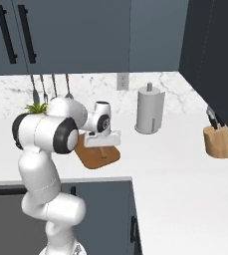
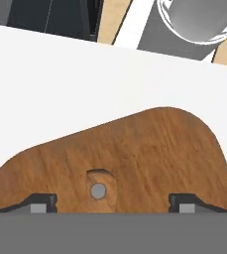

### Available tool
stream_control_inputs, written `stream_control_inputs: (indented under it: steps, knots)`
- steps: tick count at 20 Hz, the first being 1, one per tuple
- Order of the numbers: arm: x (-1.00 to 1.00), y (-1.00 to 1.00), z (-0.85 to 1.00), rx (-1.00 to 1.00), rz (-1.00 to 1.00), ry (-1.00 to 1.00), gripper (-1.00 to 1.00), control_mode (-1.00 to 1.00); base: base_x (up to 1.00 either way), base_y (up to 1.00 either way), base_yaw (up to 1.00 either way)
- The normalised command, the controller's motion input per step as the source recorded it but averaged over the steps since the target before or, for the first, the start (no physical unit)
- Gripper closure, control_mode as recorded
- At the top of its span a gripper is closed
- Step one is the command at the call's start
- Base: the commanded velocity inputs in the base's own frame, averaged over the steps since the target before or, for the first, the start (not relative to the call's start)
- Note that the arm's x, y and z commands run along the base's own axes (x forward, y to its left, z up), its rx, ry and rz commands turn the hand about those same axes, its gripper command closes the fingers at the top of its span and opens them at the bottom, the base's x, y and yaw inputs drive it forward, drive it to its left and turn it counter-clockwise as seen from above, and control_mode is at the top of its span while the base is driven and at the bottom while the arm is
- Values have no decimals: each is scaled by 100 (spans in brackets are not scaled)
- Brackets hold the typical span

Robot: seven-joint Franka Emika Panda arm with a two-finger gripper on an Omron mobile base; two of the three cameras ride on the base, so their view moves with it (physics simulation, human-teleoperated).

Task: Pick up the knife from the drawer and place it on the cutting board. Then place the meat from the plate to the cutting board.

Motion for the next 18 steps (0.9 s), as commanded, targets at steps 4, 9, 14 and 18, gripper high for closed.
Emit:
stream_control_inputs:
  steps: [4, 9, 14, 18]
  knots:
    - [-74, 0, 79, 0, 9, -25, -100, -100, 0, 0, 0]
    - [-75, 0, 75, 0, 13, -24, -100, -100, 0, 0, 0]
    - [-50, 0, 84, 9, 7, -19, -100, -100, 0, 0, 0]
    - [-24, 0, 98, 10, 5, -2, -100, -100, 0, 0, 0]
